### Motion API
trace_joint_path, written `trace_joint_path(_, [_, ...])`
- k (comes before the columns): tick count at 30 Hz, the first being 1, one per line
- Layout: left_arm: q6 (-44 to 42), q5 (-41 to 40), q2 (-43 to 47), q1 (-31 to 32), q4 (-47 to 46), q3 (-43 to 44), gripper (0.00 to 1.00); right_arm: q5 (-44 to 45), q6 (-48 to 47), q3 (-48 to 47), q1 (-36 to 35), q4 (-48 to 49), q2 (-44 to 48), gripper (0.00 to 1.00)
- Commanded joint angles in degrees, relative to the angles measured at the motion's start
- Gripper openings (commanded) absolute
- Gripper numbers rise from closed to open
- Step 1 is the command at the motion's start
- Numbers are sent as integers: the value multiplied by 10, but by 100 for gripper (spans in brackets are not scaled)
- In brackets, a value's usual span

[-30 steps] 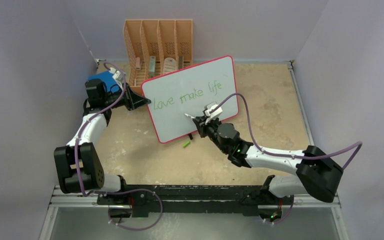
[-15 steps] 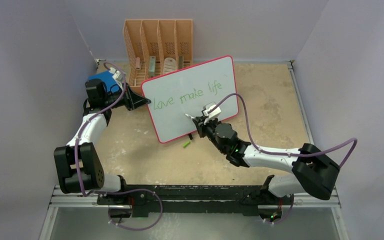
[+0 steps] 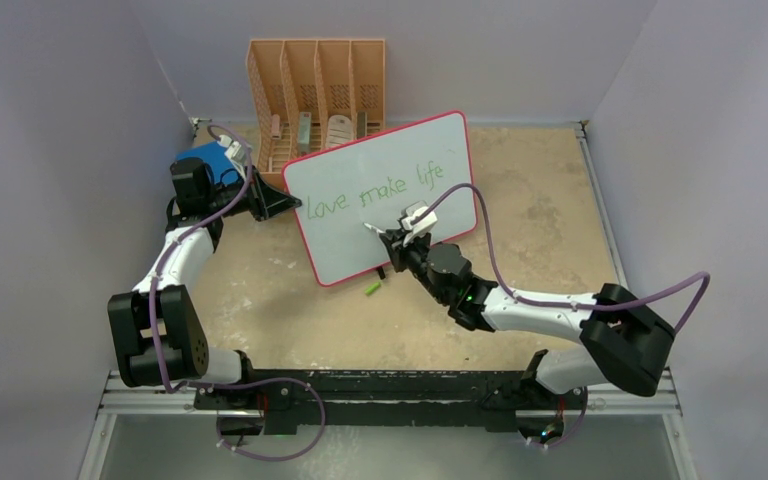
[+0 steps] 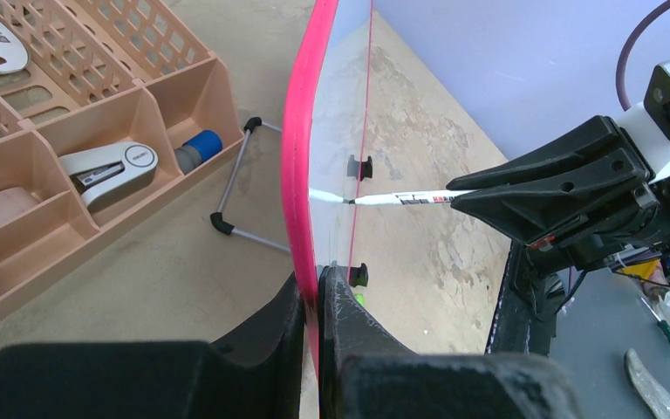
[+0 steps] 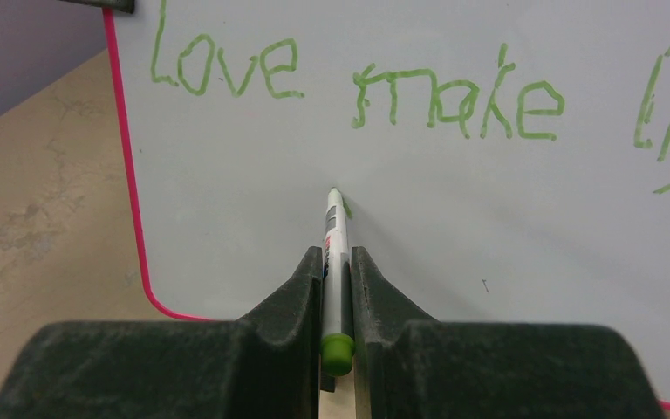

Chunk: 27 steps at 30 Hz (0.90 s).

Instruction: Write a sentence on the whiteboard

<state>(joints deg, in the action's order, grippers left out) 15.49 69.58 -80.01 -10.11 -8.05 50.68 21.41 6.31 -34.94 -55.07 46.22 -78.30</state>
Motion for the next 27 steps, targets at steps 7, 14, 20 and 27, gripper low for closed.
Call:
trace_joint_path(7, [-19,-6,15,-3,-37,9,0,-33,-17,-24,-1,10,-1,0])
trace_joint_path(14, [-19,-7,17,-3,-37,9,0,-30,-15,-20,-1,-12,6,0])
trace_joint_path(20, [-20,-7,17,-3,-36,9,0,-16,-15,-11,-1,-31,15,0])
trace_joint_path(27, [-19,-7,18,-3,-36,9,0,4,-6,-2,-1,-57,29,0])
